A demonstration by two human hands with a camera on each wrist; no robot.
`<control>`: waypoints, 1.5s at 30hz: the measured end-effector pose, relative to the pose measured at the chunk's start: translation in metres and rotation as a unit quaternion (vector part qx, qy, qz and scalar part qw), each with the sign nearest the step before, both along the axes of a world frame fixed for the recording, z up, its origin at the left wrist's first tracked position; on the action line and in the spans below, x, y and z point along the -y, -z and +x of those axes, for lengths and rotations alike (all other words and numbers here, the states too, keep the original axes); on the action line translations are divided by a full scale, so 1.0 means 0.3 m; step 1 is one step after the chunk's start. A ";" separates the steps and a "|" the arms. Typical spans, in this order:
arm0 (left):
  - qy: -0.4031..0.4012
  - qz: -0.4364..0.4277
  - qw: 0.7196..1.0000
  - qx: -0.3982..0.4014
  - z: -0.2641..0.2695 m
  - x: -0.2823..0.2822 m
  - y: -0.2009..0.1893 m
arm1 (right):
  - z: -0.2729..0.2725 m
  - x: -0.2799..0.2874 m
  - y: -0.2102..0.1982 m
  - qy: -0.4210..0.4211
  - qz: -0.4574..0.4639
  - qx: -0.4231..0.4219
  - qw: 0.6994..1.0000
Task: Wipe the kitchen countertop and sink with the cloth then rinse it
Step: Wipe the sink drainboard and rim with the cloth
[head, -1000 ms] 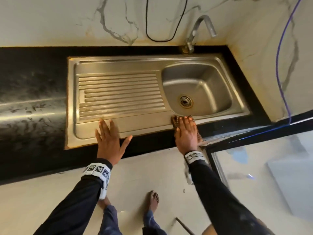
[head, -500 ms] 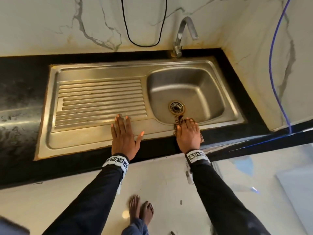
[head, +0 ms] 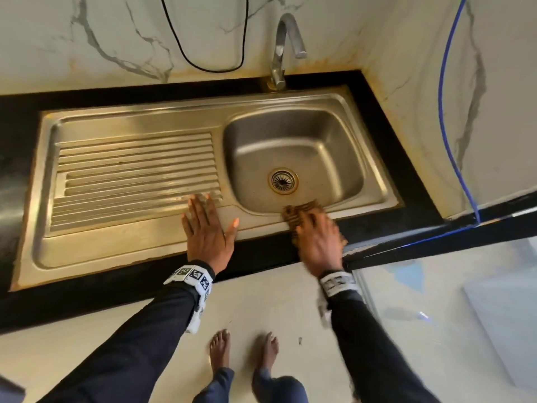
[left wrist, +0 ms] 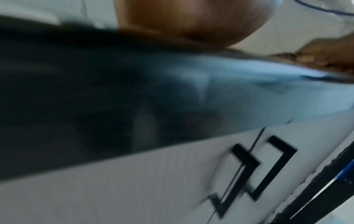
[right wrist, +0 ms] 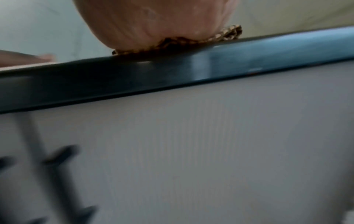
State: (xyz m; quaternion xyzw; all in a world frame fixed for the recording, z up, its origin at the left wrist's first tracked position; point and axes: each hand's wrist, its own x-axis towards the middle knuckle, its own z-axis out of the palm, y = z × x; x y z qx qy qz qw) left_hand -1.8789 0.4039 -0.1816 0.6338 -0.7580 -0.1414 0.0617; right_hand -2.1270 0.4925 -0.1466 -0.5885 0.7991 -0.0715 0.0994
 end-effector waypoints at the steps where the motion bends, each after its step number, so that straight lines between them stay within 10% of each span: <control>1: -0.007 0.006 1.000 -0.009 -0.040 -0.006 0.000 | -0.098 -0.011 -0.006 0.023 -0.002 -0.003 1.000; 6: -0.070 0.017 0.997 0.017 -0.114 0.006 0.008 | -0.130 -0.009 0.000 0.071 -0.016 -0.028 0.997; 12: -0.108 -0.036 0.993 0.025 -0.139 0.028 0.006 | 0.294 0.036 0.036 -0.184 -0.008 0.036 0.982; 16: -0.125 -0.032 0.992 -0.004 -0.149 0.032 0.015 | 0.157 0.043 0.022 -0.244 -0.015 -0.014 0.969; 23: -0.144 -0.021 0.989 0.039 -0.167 -0.005 0.005 | -0.293 -0.001 0.029 0.026 0.007 -0.024 0.999; 29: -0.180 -0.050 0.982 0.031 -0.167 0.017 -0.036 | 0.222 0.149 0.022 -0.217 0.013 0.038 0.975; 33: -0.197 -0.084 0.976 0.034 -0.160 -0.004 -0.058 | 0.240 0.155 0.014 -0.268 0.028 0.040 0.962; 40: -0.168 -0.029 0.984 0.056 -0.192 0.004 -0.056 | -0.542 0.019 0.036 0.000 -0.017 -0.031 0.999; 45: -0.148 -0.023 0.987 0.049 -0.172 -0.004 -0.051 | -0.283 -0.007 0.033 0.010 -0.014 -0.009 1.000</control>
